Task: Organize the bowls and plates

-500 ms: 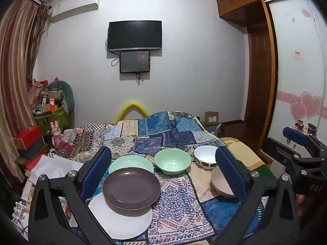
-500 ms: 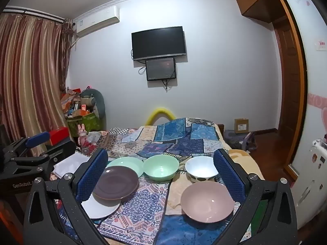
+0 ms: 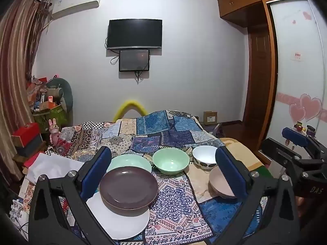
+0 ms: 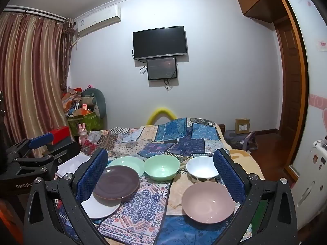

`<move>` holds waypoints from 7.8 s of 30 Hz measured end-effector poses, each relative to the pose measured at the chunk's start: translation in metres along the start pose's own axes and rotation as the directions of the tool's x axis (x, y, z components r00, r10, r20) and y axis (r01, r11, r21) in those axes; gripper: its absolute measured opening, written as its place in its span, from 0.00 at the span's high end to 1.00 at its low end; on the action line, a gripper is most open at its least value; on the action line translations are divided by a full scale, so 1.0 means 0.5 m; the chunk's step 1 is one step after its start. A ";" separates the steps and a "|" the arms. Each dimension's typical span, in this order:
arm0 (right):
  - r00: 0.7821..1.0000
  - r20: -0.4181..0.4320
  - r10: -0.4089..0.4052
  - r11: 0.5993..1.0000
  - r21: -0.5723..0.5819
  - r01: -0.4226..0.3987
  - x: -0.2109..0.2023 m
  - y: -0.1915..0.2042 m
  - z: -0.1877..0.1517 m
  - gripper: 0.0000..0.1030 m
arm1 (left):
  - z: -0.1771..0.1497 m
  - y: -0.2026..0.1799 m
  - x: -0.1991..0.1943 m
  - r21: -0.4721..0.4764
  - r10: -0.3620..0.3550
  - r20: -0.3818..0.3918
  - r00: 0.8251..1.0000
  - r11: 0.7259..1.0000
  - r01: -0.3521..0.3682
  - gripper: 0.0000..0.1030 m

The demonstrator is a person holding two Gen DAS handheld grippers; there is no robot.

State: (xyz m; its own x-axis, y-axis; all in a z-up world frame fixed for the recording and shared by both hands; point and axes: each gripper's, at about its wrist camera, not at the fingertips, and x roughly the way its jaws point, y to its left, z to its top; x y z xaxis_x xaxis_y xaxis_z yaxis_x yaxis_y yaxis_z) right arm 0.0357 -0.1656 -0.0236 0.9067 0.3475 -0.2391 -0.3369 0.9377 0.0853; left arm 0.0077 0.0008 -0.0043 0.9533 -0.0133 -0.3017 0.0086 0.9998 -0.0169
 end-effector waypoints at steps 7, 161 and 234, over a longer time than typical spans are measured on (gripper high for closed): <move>1.000 -0.008 -0.001 1.000 -0.005 0.001 0.002 0.001 -0.001 0.00 | -0.005 0.001 0.003 -0.001 -0.001 0.000 1.000 1.000 0.001 0.00; 0.726 -0.655 0.210 0.977 0.117 -0.177 0.561 0.128 -0.265 0.68 | -0.293 0.448 0.534 -0.246 -0.130 -0.618 0.775 0.969 -0.033 0.70; 0.764 -0.638 0.095 0.988 0.156 0.007 0.317 -0.076 -0.299 0.73 | -0.322 0.136 0.420 -0.247 -0.221 -0.684 0.695 0.967 0.065 0.70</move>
State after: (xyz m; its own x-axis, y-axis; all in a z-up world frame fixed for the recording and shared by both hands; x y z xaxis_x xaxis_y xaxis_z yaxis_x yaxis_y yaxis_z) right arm 0.1544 -0.1464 -0.2094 0.4992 0.3527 -0.7915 -0.2864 0.9292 0.2335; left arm 0.1600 0.0638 -0.2224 0.4542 -0.2399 -0.8580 -0.0048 0.9624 -0.2716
